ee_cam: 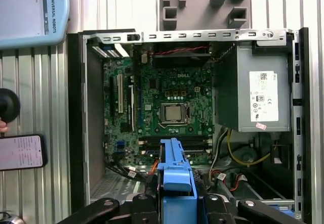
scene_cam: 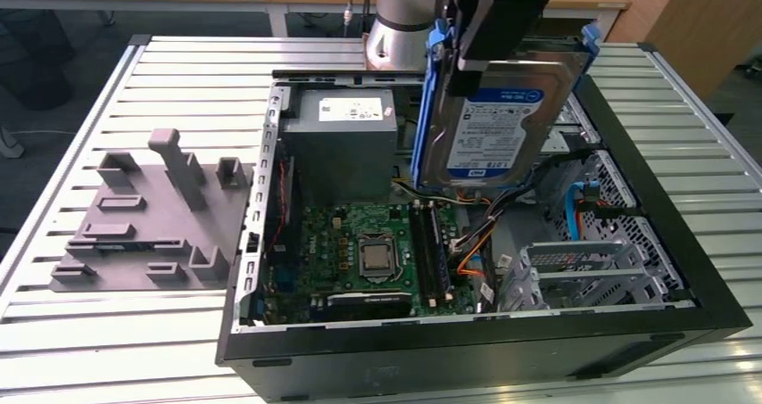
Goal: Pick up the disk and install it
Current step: 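Insert the disk into the insertion slot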
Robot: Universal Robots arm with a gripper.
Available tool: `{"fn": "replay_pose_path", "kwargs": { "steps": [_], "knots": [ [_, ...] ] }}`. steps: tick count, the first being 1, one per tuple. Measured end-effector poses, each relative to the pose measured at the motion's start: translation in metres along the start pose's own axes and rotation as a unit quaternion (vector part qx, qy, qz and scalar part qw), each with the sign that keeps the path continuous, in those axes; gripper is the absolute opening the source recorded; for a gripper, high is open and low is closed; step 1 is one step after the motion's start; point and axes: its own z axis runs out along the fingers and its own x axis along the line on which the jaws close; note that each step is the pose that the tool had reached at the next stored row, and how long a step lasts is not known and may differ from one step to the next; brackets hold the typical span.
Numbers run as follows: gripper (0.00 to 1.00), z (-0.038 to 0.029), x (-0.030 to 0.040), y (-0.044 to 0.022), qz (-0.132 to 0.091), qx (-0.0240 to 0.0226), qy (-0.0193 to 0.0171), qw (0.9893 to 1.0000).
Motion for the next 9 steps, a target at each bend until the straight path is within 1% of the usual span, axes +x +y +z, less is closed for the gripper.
{"fn": "replay_pose_path", "kwargs": {
  "steps": [3,5,9],
  "knots": [
    [0.36,0.0000,0.0052,-0.0009,0.001,0.0000,0.0000,1.0000],
    [0.36,0.0001,0.0074,-0.0017,0.001,0.0000,0.0000,1.0000],
    [0.36,0.0000,0.0084,-0.0084,0.001,-0.0001,0.0001,1.0000]
  ]
}}
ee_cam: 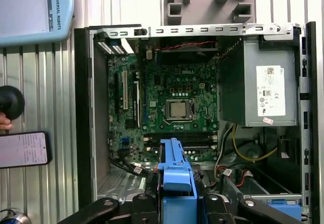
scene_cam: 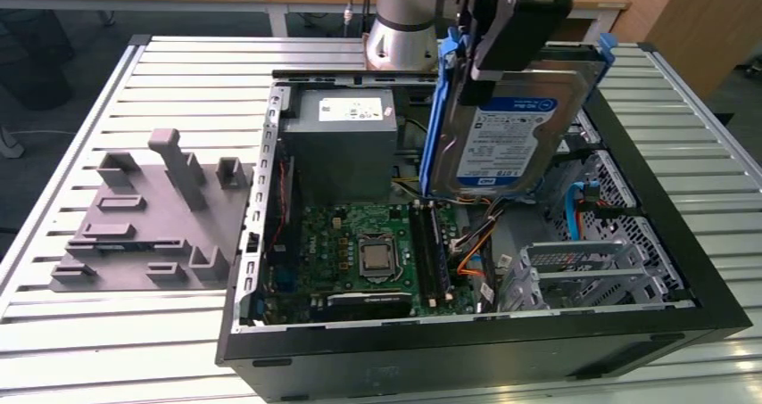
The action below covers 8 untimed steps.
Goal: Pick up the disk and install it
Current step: 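Insert the disk into the insertion slot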
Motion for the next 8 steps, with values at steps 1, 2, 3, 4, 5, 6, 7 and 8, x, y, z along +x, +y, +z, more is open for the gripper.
{"fn": "replay_pose_path", "kwargs": {
  "steps": [1,2,3,4,5,6,7,8],
  "knots": [
    [0.36,0.0000,0.0007,-0.0036,0.000,0.0000,0.0000,1.0000],
    [0.36,0.0000,0.0014,-0.0047,0.000,0.0000,0.0000,1.0000],
    [0.36,0.0000,0.0027,-0.0053,0.000,0.0000,0.0000,1.0000],
    [0.36,0.0001,0.0042,-0.0059,0.000,0.0000,-0.0001,1.0000],
    [0.36,0.0001,0.0058,-0.0063,0.000,0.0000,0.0000,1.0000],
    [0.36,0.0002,0.0093,-0.0071,0.001,0.0000,-0.0001,1.0000],
    [0.36,0.0002,0.0111,-0.0074,0.001,0.0000,-0.0001,1.0000],
    [0.36,0.0002,0.0147,-0.0079,0.001,0.0000,-0.0001,1.0000]
  ]
}}
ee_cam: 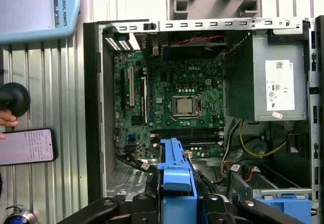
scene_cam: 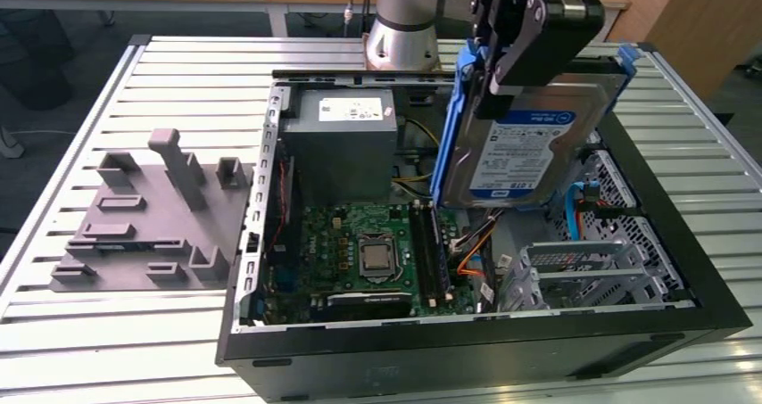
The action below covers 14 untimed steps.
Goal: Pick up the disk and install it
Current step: 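Insert the disk into the insertion slot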
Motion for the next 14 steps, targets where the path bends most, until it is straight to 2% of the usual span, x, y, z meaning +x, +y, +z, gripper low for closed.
{"fn": "replay_pose_path", "kwargs": {
  "steps": [5,14],
  "knots": [
    [0.36,0.0001,0.0076,-0.0016,0.001,0.0000,0.0000,1.0000],
    [0.36,0.0001,0.0082,-0.0018,0.001,0.0000,0.0000,1.0000]
  ]
}}
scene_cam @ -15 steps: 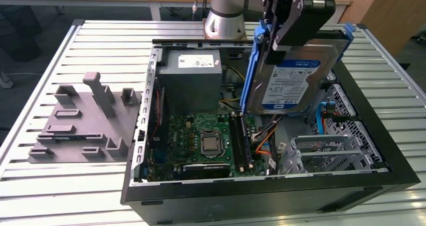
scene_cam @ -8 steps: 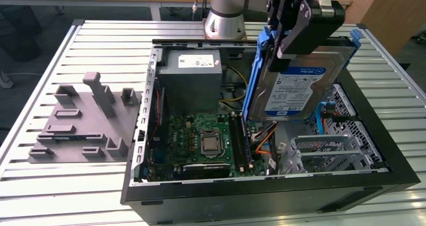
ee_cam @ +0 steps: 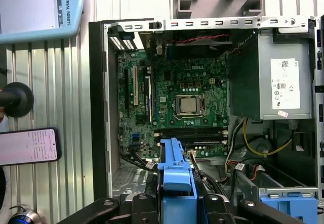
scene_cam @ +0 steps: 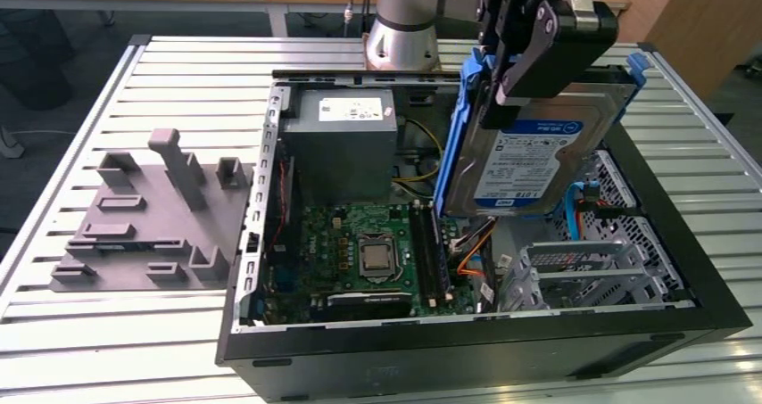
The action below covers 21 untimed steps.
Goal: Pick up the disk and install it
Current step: 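Insert the disk into the insertion slot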
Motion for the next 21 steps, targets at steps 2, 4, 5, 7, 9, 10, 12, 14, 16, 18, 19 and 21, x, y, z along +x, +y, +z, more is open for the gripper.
{"fn": "replay_pose_path", "kwargs": {
  "steps": [2,4,5,7,9,10,12,14,16,18,19,21],
  "knots": [
    [0.36,0.0000,0.0000,0.0000,0.000,0.0000,0.0000,1.0000],
    [0.36,0.0000,0.0005,-0.0007,0.000,0.0000,0.0000,1.0000],
    [0.36,0.0000,0.0008,-0.0017,0.000,0.0000,0.0000,1.0000],
    [0.36,0.0000,0.0013,-0.0042,0.000,0.0000,0.0000,1.0000],
    [0.36,0.0000,0.0020,-0.0074,0.000,0.0000,0.0000,1.0000],
    [0.36,0.0000,0.0024,-0.0093,0.000,0.0000,0.0000,1.0000],
    [0.36,0.0000,0.0033,-0.0126,0.000,0.0000,0.0000,1.0000],
    [0.36,0.0000,0.0044,-0.0151,0.000,0.0000,-0.0001,1.0000],
    [0.36,0.0000,0.0073,-0.0164,0.000,0.0000,0.0000,1.0000],
    [0.36,0.0002,0.0109,-0.0172,0.000,0.0000,-0.0001,1.0000],
    [0.36,0.0002,0.0125,-0.0175,0.000,0.0000,0.0000,1.0000],
    [0.36,0.0002,0.0144,-0.0178,0.000,0.0000,0.0000,1.0000]
  ]
}}
